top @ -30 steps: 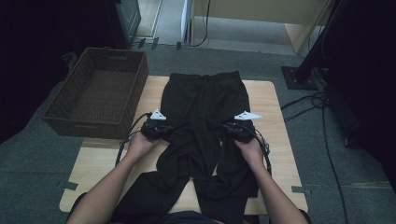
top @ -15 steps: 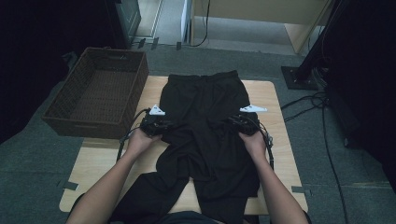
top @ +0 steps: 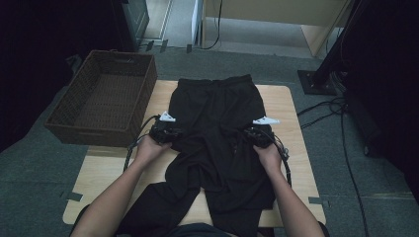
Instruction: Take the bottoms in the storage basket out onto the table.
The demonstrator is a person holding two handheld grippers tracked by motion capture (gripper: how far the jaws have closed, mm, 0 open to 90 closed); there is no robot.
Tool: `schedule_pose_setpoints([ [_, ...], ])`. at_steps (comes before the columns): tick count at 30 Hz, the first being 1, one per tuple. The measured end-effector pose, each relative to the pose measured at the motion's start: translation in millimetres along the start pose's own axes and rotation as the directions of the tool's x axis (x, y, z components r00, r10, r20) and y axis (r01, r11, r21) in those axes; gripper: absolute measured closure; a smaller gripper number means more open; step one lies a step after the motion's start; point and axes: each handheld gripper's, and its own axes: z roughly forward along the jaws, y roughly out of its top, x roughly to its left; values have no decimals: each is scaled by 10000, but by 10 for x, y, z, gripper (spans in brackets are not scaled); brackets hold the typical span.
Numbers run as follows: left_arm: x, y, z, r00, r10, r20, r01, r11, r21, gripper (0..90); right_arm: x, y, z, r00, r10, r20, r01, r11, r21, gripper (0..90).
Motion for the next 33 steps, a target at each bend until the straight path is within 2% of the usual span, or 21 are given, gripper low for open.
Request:
schedule_pose_setpoints([
  [3, 15, -87, -83, 10000, -62, -66, 62, 10000, -17, 788, 0, -154, -149, 9999, 62, 102, -61, 9999, -151, 769],
  [6, 33, -139, -142, 9996, -243, -137, 244, 9997, 31, 787, -3, -239, -289, 9996, 233, 173, -235, 9996, 143, 767],
  [11, 12, -166, -188, 9996, -149, -224, 152, 9998, 132, 782, -46, -339, -446, 9992, 276, 284, -288, 9987, 423, 768],
  [14, -7, -133, -225, 9996, -223, -155, 220, 9996, -179, 771, -55, -366, -507, 9988, 231, 429, -257, 9979, 598, 763],
  [15, -19, -111, -234, 9995, -279, -126, 275, 9992, -305, 762, -58, -355, -518, 9990, 204, 390, -225, 9982, 552, 760],
  [18, -74, -43, -242, 9998, -174, -7, 173, 9985, -518, 754, 7, -252, -549, 9997, 223, -74, -224, 9995, -219, 757],
  [19, -94, -26, -230, 9999, -159, 53, 162, 9983, -564, 751, 59, -212, -543, 9997, 127, -188, -136, 9989, -458, 758],
  [22, -136, 10, -178, 9997, -148, 178, 157, 9987, -491, 749, 244, -91, -469, 9969, 31, -791, -80, 9980, -620, 758],
  [26, -124, 8, -128, 9981, -472, 393, 497, 9966, -657, 726, 507, 44, -332, 9882, -258, -1512, 114, 9954, -952, 757],
  [27, -116, 5, -129, 9971, -603, 471, 633, 9958, -666, 726, 562, 71, -284, 9863, -370, -1605, 224, 9955, -918, 757],
  [29, -135, 14, -164, 9975, -508, 497, 540, 9964, -648, 729, 661, 111, -190, 9836, -611, -1698, 471, 9952, -856, 754],
  [33, -275, 42, -263, 9963, -128, 847, 203, 9958, -887, 732, 689, 164, -70, 9832, -676, -1697, 559, 9958, -732, 741],
])
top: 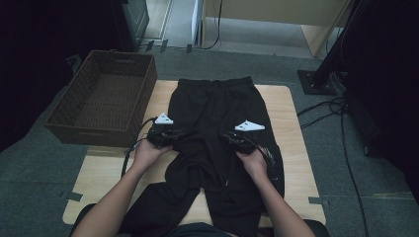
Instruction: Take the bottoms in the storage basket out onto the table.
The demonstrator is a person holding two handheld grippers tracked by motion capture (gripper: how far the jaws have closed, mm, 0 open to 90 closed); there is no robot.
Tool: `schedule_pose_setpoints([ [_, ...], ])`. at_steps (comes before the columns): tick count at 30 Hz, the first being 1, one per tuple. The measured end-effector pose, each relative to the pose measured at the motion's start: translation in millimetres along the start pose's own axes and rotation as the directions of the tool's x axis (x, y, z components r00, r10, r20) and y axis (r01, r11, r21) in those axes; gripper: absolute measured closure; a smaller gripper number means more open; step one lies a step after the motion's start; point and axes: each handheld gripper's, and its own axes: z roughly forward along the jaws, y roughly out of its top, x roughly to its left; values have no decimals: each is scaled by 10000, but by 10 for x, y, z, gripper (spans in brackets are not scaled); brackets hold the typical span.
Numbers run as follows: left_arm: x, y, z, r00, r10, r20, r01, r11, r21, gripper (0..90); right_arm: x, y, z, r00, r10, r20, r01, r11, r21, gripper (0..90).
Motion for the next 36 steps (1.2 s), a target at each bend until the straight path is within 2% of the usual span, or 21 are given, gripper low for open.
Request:
schedule_pose_setpoints([
  [2, -63, -37, 30, 9997, 86, 213, -88, 9999, 98, 732, -16, 13, 53, 10000, 60, 24, -61, 9999, 86, 739],
  [4, -87, -94, 81, 9992, 6, 395, -17, 9996, 283, 736, -33, 18, 104, 10000, 67, 40, -68, 9997, 219, 736],
  [6, -103, -145, 118, 9994, -21, 359, 3, 9988, 491, 738, -41, 7, 151, 9999, 131, 63, -133, 9994, 325, 734],
  [12, -132, -269, 115, 9996, 261, 100, -269, 9952, 941, 745, -38, -27, 232, 10000, 51, 58, -54, 9986, 535, 715],
  [13, -139, -296, 105, 9993, 356, 57, -360, 9962, 794, 747, -34, -30, 239, 10000, 30, 20, -31, 9984, 572, 712],
  [15, -142, -308, 87, 9993, 363, 14, -363, 9957, 847, 750, -25, -40, 259, 10000, 15, 11, -16, 9976, 693, 706],
  [19, -165, -370, 45, 9998, 185, -64, -180, 9976, 666, 751, -13, -74, 260, 10000, -35, -29, 37, 9982, 590, 708],
  [23, -236, -425, -14, 9998, 177, -135, -166, 9968, 780, 752, 36, -135, 205, 9998, -175, 41, 173, 9987, 489, 724],
  [29, -356, -505, -101, 9999, 135, -94, -126, 9953, 959, 747, 130, -241, 73, 9993, -323, -182, 332, 9979, 554, 727],
  [31, -352, -521, -121, 10000, -45, 26, 43, 9957, 926, 719, 153, -277, 34, 9989, -412, -236, 425, 9977, 536, 721],
  [32, -338, -519, -126, 10000, -79, -46, 83, 9961, 883, 692, 148, -286, 24, 9988, -433, -243, 445, 9977, 517, 709],
  [34, -304, -503, -145, 9996, -220, -155, 229, 9976, 652, 645, 122, -269, 30, 9989, -237, -404, 259, 9982, 550, 669],
  [36, -270, -485, -180, 9993, -377, -71, 380, 9984, 407, 628, 105, -238, 45, 9987, -63, -514, 93, 9982, 589, 658],
])
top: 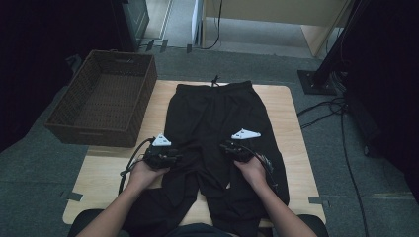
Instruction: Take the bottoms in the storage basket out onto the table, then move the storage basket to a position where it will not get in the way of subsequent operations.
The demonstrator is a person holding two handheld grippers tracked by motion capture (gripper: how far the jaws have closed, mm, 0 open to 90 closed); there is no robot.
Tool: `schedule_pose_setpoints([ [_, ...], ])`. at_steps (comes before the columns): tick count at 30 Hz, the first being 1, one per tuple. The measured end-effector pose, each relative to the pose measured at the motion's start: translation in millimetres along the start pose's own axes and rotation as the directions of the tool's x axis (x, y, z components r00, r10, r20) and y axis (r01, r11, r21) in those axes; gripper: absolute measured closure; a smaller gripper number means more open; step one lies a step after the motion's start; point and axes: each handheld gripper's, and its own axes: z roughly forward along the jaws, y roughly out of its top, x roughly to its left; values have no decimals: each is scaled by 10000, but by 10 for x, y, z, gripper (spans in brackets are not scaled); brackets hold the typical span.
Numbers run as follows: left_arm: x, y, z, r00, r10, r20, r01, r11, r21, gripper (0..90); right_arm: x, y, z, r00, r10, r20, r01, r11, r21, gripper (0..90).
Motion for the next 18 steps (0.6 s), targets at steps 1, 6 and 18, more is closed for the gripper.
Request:
schedule_pose_setpoints([
  [1, 3, 4, -11, 10000, -63, -62, 63, 9999, -104, 619, -9, 27, 7, 10000, 70, -59, -70, 10000, -26, 649],
  [6, 47, 12, -51, 9998, -102, -186, 100, 9999, -116, 587, -27, 229, 89, 9995, 133, -277, -138, 9997, -179, 611],
  [18, 94, -2, -79, 9994, -225, -268, 222, 9997, -92, 525, -42, 601, 453, 9994, 142, -315, -146, 9998, -122, 565],
])
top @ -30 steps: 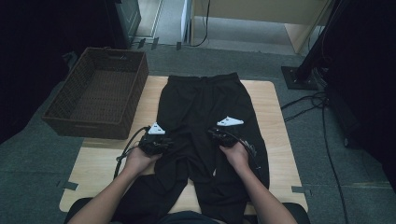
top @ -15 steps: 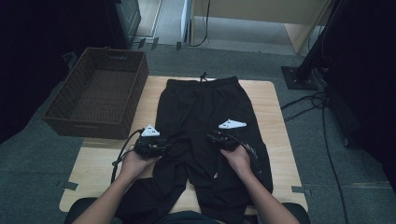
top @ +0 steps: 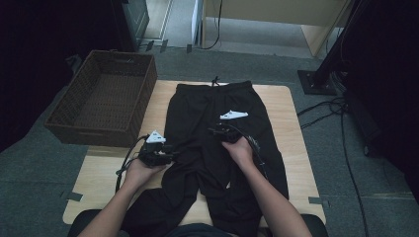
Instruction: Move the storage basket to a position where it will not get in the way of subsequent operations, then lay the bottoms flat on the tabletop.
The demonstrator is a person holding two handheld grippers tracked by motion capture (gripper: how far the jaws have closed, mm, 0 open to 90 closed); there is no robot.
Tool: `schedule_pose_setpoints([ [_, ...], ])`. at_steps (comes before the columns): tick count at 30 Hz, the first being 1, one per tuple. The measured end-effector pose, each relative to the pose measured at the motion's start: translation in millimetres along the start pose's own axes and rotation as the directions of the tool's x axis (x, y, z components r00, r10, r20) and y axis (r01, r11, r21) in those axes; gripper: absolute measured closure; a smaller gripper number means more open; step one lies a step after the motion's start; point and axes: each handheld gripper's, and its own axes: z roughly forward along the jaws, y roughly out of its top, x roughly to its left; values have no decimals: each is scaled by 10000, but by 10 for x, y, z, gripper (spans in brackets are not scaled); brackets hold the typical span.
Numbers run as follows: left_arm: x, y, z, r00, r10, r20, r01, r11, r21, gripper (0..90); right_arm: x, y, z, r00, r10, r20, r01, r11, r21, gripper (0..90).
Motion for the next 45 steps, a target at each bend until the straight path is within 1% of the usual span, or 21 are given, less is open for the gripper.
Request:
schedule_pose_setpoints([
  [2, 4, -2, -5, 10000, -30, -11, 30, 9999, -108, 515, 0, 49, 73, 10000, -40, 16, 40, 10000, 56, 564],
  [7, 9, -10, -30, 10000, -2, -75, 0, 9999, -142, 502, 4, 170, 224, 9999, 146, -15, -146, 9998, 112, 555],
  [8, 13, -12, -33, 10000, -12, -76, 11, 9999, -105, 500, 8, 191, 251, 9999, 125, -59, -124, 9999, 36, 554],
  [9, 18, -14, -34, 10000, -3, -83, 2, 10000, -79, 497, 14, 212, 272, 10000, 60, -29, -60, 10000, -41, 552],
  [11, 21, -23, -29, 9999, -27, -103, 27, 10000, -46, 490, 25, 265, 324, 10000, -13, -13, 13, 10000, 48, 538],
  [14, 14, -33, -31, 10000, -45, -85, 46, 10000, 81, 477, 35, 346, 405, 9998, -167, 68, 167, 9999, -12, 521],
  [17, 6, -44, -47, 9999, -93, -65, 93, 10000, -1, 465, 52, 442, 493, 9993, -361, 30, 361, 9993, 67, 505],
  [19, 7, -57, -59, 9998, -163, -76, 163, 9999, 4, 458, 85, 501, 560, 9992, -402, -52, 403, 9991, 107, 496],
  [20, 5, -69, -63, 9997, -234, -106, 234, 9997, 23, 450, 104, 522, 595, 9994, -312, -138, 313, 9995, 58, 495],
  [22, 4, -87, -76, 9996, -228, -155, 229, 9997, 45, 440, 142, 563, 668, 9993, -246, -282, 248, 9997, 59, 493],
  [24, 7, -101, -88, 9995, -202, -230, 203, 9998, 26, 437, 183, 607, 734, 9991, -354, -240, 354, 9994, 20, 487],
  [25, 8, -106, -90, 9993, -250, -284, 249, 9997, -8, 433, 200, 627, 766, 9988, -395, -299, 395, 9992, 2, 481],
  [27, 18, -116, -85, 9990, -318, -323, 316, 9995, -79, 423, 249, 664, 833, 9984, -448, -336, 452, 9989, 109, 473],
  [30, 23, -119, -52, 9988, -309, -374, 305, 9995, -114, 419, 301, 696, 914, 9977, -578, -360, 581, 9983, 79, 460],
  [32, 21, -118, -27, 9985, -191, -515, 187, 9998, -69, 417, 342, 718, 968, 9975, -579, -416, 585, 9982, 131, 449],
  [34, 26, -122, -5, 9981, -236, -567, 231, 9997, -102, 417, 381, 739, 1014, 9967, -690, -425, 695, 9975, 110, 433],
  [36, 32, -129, 15, 9979, -222, -605, 222, 9998, -4, 417, 418, 757, 1059, 9966, -680, -469, 682, 9977, 26, 431],
  [38, 31, -132, 28, 9979, -136, -640, 135, 9999, -27, 420, 453, 766, 1108, 9963, -689, -505, 689, 9976, -6, 431],
  [39, 30, -130, 34, 9979, -124, -629, 122, 9999, -30, 421, 464, 770, 1138, 9958, -798, -452, 798, 9968, -22, 429],
  [41, 30, -130, 43, 9979, -34, -652, 31, 10000, -42, 429, 483, 781, 1188, 9960, -794, -397, 800, 9967, 143, 418],
  [45, 1, -137, 50, 9955, 178, -926, -181, 9998, -30, 448, 519, 770, 1260, 9954, -932, -208, 936, 9954, 186, 409],
])
